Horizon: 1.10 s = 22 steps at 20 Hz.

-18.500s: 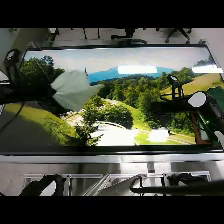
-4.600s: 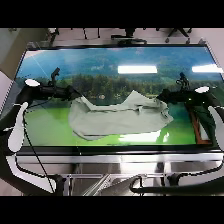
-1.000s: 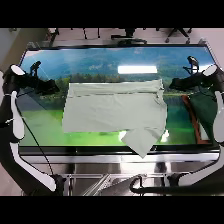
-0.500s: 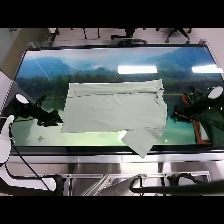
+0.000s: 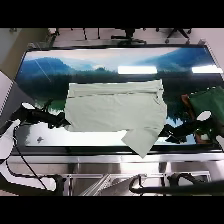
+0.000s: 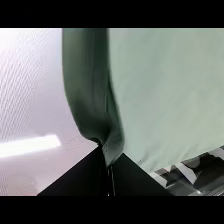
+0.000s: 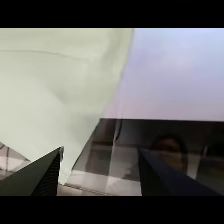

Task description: Fold the shirts.

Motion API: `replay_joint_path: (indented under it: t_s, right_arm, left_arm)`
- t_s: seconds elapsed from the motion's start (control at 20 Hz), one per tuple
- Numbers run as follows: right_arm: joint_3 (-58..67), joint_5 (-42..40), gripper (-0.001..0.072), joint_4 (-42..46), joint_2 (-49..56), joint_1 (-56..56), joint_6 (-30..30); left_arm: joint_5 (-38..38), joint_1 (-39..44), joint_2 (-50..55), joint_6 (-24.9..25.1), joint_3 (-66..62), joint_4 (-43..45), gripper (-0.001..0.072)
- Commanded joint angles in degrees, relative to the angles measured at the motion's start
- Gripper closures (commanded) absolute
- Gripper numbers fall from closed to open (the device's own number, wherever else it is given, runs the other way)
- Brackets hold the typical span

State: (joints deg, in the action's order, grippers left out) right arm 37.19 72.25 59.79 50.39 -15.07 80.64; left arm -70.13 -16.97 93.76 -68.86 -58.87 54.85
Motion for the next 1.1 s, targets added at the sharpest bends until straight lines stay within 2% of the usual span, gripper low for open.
replay_joint_path:
  t_s: [0.0,0.1,0.25,0.3,0.35,0.45,0.6,0.7,0.8,0.95,1.05]
  right_arm:
    - [-2.0,-4.6,0.0191,-3.4,4.2,1.9,-2.9]
    - [-2.0,-7.0,0.0213,-6.4,7.4,3.9,-5.5]
    - [-1.8,-7.7,0.0488,-18.7,11.2,5.9,-14.6]
    - [-1.6,-5.9,0.0611,-23.4,11.4,5.9,-18.1]
    - [-0.9,-3.7,0.0675,-25.7,11.1,5.8,-20.2]
    - [0.4,-1.2,0.0697,-21.9,8.7,5.5,-18.3]
    - [0.6,0.2,0.0697,-6.2,1.0,4.3,-6.8]
    - [0.5,4.1,0.0697,8.5,-4.6,4.5,3.1]
    - [0.4,8.4,0.0698,17.6,-9.6,4.4,8.1]
    - [0.4,10.4,0.0698,19.6,-15.1,4.4,8.9]
    - [1.5,6.4,0.0698,14.5,-16.9,4.4,5.8]
  left_arm:
    - [-1.4,-0.1,0.4,0.5,-3.6,-0.9,0.0691]
    - [-2.1,-0.1,0.4,0.5,-4.0,-0.9,0.0691]
    - [-2.5,-0.1,0.4,0.5,-3.9,-0.9,0.0691]
    - [-3.0,-0.1,0.4,0.5,-3.9,-0.9,0.0691]
    - [-3.8,-0.1,0.4,0.5,-3.9,-0.8,0.0692]
    - [-6.1,-0.1,0.1,0.5,-3.8,0.0,0.0693]
    - [-6.7,-0.2,-4.6,-1.4,-0.6,5.4,0.0693]
    - [-6.8,-0.5,-8.8,-5.2,3.3,12.9,0.0693]
    - [-8.8,-1.5,-12.2,-6.7,7.6,18.2,0.0693]
    - [-10.5,-3.8,-15.8,-6.6,12.7,19.0,0.0693]
    - [-10.3,-3.9,-17.6,-6.6,12.9,18.8,0.0693]
